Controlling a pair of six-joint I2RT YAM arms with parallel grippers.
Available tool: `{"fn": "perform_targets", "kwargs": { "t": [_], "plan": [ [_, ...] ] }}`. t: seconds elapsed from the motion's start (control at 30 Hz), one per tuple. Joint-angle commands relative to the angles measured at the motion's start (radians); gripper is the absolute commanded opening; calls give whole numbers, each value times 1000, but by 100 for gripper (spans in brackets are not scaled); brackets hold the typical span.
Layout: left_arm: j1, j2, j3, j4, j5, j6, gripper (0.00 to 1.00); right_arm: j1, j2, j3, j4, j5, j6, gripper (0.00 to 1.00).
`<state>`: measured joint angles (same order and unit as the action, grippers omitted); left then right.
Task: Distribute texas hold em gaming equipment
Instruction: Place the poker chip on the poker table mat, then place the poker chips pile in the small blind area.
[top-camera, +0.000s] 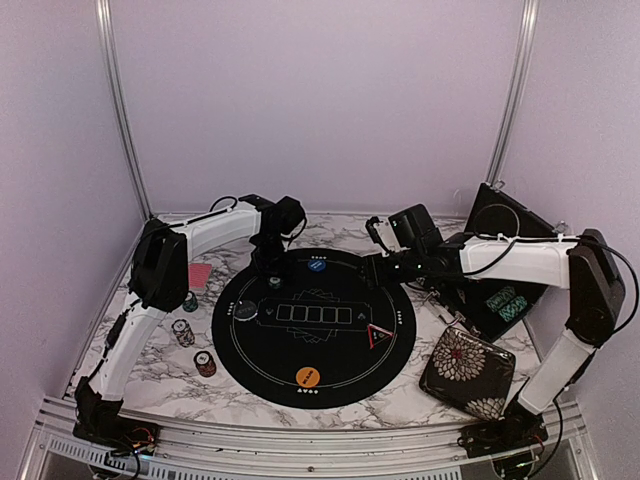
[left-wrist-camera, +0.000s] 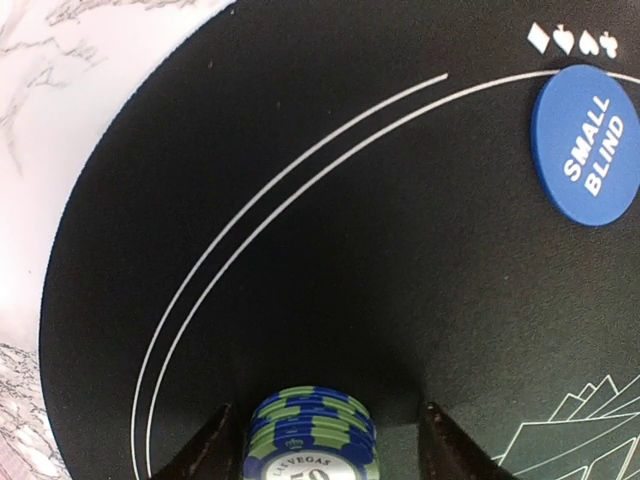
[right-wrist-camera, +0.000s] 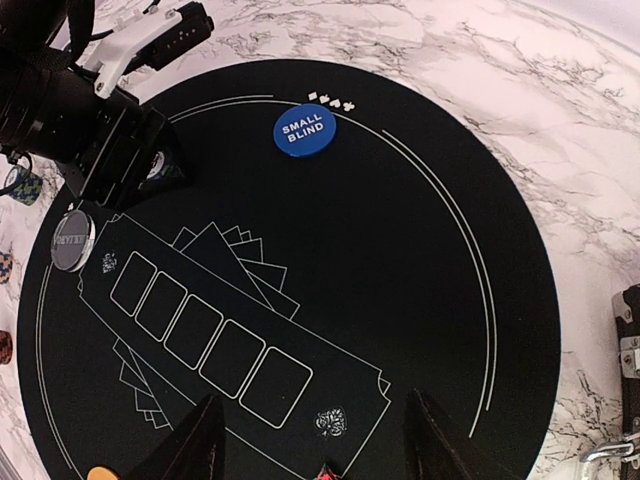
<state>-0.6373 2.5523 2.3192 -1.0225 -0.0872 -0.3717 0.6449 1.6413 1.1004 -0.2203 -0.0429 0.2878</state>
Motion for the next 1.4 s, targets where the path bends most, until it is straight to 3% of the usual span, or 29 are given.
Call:
{"fn": "perform_targets", "kwargs": {
  "t": [0.0, 0.37, 0.87, 1.37],
  "plan": [
    [-3, 12, 50, -23, -6, 22, 65, -8, 0, 37, -10, -2, 9, 59],
    [46, -174, 32, 24, 17, 32, 98, 65, 136, 199, -62, 22, -34, 59],
    [216, -725, -491, 270, 37, -5, 99, 200, 534, 682, -225, 73, -184, 59],
    [262, -890, -669, 325, 58, 4, 99, 226, 841, 1043, -337, 15, -285, 59]
  ]
}}
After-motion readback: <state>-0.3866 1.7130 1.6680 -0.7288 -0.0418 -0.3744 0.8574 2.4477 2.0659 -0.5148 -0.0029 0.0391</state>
